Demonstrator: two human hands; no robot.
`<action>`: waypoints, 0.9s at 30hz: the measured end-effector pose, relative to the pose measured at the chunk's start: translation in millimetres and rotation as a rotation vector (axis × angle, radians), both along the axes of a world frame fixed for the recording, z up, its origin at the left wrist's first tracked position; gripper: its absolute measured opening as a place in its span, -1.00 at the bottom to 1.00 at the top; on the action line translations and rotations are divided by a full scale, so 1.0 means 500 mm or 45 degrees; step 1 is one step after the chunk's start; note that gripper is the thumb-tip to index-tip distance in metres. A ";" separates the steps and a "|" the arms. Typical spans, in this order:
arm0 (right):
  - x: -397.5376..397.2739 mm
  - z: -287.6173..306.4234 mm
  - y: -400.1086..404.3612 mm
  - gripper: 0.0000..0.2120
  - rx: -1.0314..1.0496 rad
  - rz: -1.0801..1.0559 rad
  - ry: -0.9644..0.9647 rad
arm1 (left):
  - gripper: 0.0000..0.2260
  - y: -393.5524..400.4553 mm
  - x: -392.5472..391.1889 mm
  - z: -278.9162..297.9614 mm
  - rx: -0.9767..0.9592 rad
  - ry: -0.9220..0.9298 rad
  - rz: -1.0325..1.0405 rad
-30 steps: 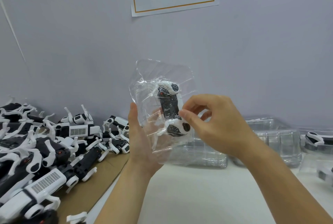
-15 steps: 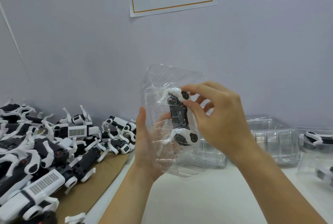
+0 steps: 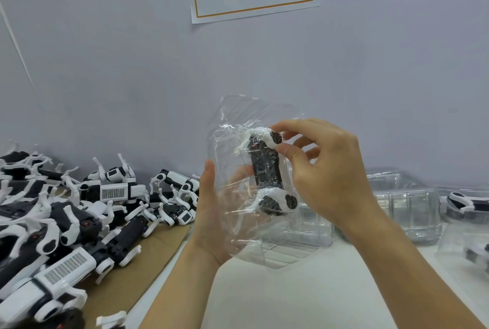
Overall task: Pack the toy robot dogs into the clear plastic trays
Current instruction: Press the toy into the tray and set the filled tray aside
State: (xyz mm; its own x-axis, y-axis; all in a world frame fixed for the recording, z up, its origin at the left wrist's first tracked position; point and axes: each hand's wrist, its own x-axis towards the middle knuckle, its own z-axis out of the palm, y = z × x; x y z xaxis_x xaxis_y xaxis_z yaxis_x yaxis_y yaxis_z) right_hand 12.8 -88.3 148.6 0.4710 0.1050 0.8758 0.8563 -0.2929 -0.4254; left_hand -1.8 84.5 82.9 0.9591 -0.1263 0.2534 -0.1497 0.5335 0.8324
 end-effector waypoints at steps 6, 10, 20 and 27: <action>-0.005 0.000 0.000 -0.77 -0.047 0.008 -0.010 | -0.28 -0.002 0.001 0.005 -0.029 0.012 -0.012; -0.003 0.001 -0.006 -0.79 -0.093 0.026 0.015 | -0.35 0.004 0.002 0.004 0.026 0.002 -0.030; 0.010 -0.001 -0.012 -0.78 0.061 -0.019 0.096 | -0.38 -0.008 -0.009 0.024 0.202 -0.009 0.075; 0.035 -0.005 -0.053 -0.72 -0.141 -0.024 0.374 | -0.49 0.006 -0.017 0.059 0.651 -0.089 0.291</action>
State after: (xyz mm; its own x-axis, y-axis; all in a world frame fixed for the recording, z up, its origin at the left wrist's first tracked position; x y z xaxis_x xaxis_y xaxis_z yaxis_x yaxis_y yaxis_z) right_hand 30.3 -114.9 146.2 0.7049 0.1810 0.6858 0.6955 -0.3659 -0.6184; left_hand -10.1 87.2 112.3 0.9595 -0.0409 0.2787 -0.2784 0.0122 0.9604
